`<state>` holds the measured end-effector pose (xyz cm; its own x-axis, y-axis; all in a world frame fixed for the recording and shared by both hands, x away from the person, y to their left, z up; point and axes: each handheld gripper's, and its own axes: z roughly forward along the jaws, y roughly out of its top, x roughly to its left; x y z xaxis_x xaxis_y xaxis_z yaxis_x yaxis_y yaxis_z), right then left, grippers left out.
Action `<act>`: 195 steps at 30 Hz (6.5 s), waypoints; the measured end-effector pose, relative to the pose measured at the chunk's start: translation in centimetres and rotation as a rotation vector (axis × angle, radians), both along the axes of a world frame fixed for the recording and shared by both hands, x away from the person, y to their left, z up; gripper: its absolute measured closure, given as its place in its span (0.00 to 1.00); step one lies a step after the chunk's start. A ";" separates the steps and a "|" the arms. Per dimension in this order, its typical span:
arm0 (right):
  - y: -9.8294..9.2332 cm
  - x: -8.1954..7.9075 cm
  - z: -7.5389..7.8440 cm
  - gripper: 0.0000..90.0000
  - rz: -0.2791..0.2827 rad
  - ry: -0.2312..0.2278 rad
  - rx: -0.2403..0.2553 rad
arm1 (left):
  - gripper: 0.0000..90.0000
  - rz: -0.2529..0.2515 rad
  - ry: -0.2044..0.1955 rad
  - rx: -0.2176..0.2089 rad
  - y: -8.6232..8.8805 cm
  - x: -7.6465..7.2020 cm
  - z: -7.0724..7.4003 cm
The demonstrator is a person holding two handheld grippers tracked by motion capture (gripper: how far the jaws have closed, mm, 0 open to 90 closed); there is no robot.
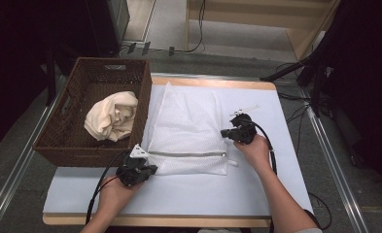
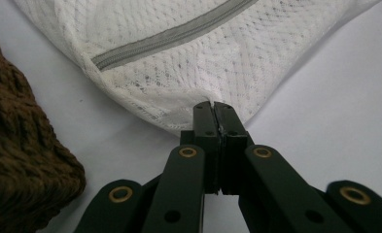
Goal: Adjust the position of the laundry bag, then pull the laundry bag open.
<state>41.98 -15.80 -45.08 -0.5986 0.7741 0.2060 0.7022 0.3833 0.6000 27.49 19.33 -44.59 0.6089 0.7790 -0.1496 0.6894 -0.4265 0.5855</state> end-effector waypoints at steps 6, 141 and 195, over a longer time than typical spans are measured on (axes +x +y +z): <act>-1.3 0.1 0.4 1.00 -0.039 -0.005 0.019 | 1.00 -0.028 -0.010 -0.037 -0.9 0.0 0.4; -8.7 -5.4 2.4 0.49 -0.182 -0.110 0.067 | 0.39 -0.237 0.021 -0.237 -4.8 1.7 2.6; -11.4 -11.0 0.6 0.89 -0.230 0.011 0.090 | 0.43 -0.356 0.029 -0.231 -9.2 4.1 2.4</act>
<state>30.99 -27.17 -44.46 -0.4058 0.8682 0.2856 0.7713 0.1576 0.6167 31.62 10.17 -42.18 0.8269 0.4648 -0.3166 0.5404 -0.5009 0.6761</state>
